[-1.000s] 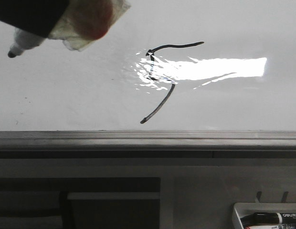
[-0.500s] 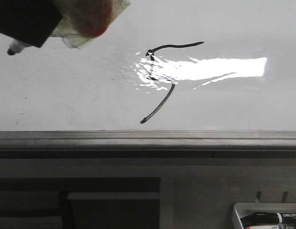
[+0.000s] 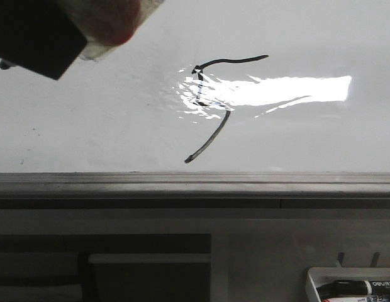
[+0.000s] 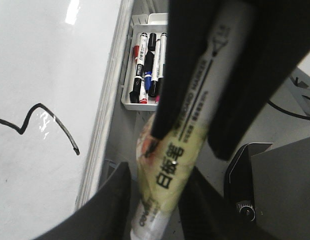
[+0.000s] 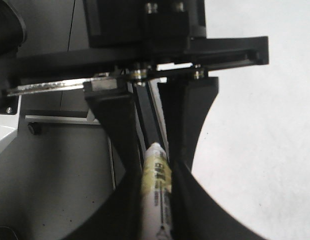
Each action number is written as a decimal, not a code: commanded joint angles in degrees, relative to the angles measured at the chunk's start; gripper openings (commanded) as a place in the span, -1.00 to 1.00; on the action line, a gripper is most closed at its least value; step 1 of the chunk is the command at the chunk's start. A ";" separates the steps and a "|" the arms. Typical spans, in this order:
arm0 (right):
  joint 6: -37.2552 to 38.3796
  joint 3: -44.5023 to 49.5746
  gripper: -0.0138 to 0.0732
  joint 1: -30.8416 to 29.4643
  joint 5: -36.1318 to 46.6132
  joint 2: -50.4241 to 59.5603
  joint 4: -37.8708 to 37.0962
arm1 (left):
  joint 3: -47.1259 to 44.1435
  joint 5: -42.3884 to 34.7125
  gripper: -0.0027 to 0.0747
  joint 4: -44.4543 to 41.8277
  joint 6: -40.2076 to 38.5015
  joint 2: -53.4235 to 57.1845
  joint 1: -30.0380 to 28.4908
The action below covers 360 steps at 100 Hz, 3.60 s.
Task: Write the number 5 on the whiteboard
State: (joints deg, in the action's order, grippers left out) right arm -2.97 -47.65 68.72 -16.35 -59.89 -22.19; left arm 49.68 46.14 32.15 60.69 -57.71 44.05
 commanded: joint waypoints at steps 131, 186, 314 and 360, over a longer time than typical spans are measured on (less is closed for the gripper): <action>-0.43 -5.05 0.31 -1.49 -0.26 11.65 -0.67 | 1.76 -1.95 -0.98 7.85 -1.97 -5.03 0.32; 9.54 -6.29 -0.79 -3.64 -17.81 29.74 -0.83 | 1.63 -24.03 -0.99 5.83 -29.83 -11.60 0.32; 15.10 -5.16 -0.79 -3.64 -16.24 31.53 -1.25 | -5.33 -56.39 -0.99 1.85 -50.51 -23.28 0.03; 15.20 -5.16 -0.79 -3.64 -16.24 31.53 -1.25 | -5.33 -57.57 -0.84 6.96 -50.51 -23.53 0.03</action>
State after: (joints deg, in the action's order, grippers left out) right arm 12.15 -51.44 65.47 -36.99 -28.01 -21.95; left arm 43.06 -5.50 36.51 10.63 -81.09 44.65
